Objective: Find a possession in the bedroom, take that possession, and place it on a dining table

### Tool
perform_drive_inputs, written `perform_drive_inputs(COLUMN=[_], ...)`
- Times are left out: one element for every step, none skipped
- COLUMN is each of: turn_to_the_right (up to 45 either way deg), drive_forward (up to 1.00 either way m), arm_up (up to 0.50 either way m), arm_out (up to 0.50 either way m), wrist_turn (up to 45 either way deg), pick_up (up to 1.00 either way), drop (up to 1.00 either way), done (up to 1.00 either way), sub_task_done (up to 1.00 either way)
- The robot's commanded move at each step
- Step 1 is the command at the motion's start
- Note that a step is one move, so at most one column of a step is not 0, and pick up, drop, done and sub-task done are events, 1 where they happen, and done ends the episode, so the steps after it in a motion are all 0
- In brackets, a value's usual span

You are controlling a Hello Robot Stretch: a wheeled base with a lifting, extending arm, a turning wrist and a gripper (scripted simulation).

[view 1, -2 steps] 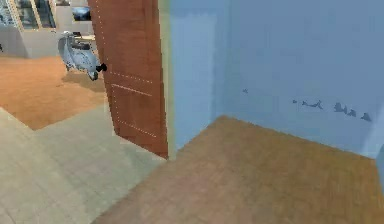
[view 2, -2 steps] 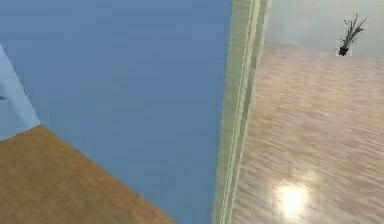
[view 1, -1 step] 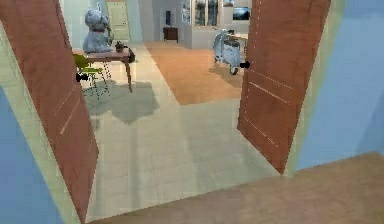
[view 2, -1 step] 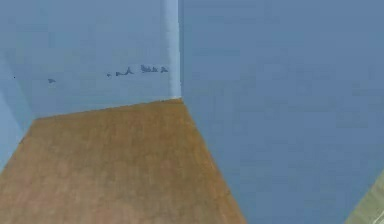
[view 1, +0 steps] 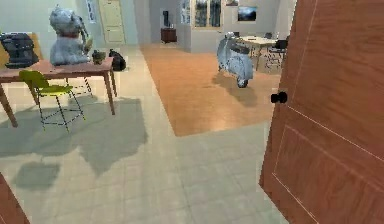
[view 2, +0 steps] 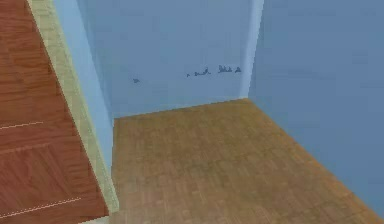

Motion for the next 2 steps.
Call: perform_drive_inputs(turn_to_the_right=[-3.0, 0.0], drive_forward=[0.0, 1.0], arm_up=[0.0, 0.0], arm_out=[0.0, 0.0], wrist_turn=[0.0, 0.0], pick_up=[0.0, 0.0], drop=[0.0, 0.0], done=[0.0, 0.0], sub_task_done=[0.0, 0.0])
